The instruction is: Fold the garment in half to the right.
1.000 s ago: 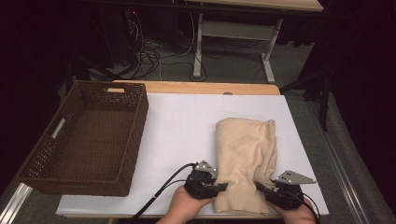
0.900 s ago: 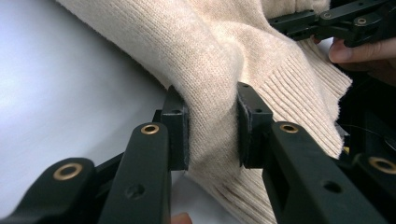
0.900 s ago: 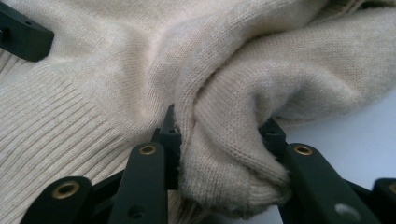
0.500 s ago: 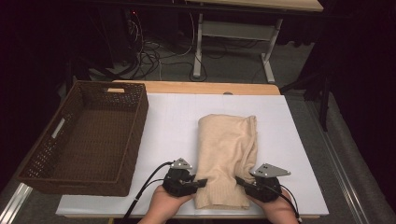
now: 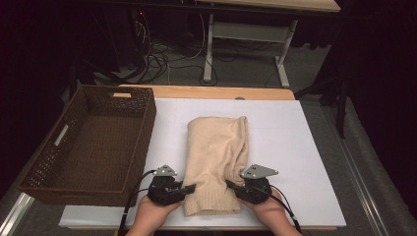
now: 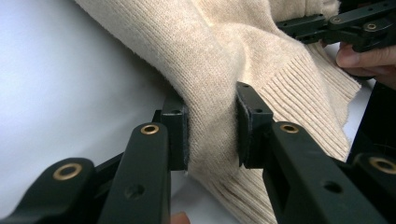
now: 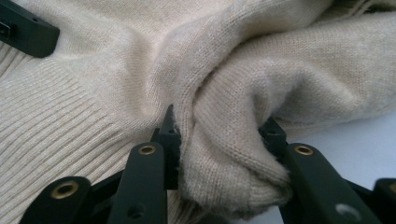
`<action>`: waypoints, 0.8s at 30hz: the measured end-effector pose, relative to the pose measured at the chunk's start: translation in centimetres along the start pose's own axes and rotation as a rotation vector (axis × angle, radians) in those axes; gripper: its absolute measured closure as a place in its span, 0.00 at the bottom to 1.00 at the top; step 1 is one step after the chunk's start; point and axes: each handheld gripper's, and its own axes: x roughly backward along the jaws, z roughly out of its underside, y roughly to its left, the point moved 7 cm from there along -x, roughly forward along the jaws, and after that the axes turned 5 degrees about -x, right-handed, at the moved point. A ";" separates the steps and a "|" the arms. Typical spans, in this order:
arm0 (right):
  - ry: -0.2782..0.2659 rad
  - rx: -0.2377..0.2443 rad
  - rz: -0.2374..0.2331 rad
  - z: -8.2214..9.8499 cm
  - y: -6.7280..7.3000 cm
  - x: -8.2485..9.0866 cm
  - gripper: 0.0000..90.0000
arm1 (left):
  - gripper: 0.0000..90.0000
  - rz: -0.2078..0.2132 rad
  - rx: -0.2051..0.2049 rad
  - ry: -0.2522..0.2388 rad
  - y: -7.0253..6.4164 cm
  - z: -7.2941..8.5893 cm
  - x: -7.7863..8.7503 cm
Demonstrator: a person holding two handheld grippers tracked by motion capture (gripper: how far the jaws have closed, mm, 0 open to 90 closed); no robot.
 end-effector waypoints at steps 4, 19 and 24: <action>-0.004 -0.021 0.000 0.4 -0.1 0.5 0.70 | 0.69 -0.009 -0.006 -0.008 -0.1 0.1 -0.1; -0.023 -0.075 0.024 2.4 -0.2 2.9 0.65 | 0.14 -0.209 -0.110 -0.023 0.0 0.8 1.6; -0.029 -0.069 0.034 2.6 -0.3 3.3 0.57 | 0.02 -0.212 -0.070 0.016 0.5 1.5 1.2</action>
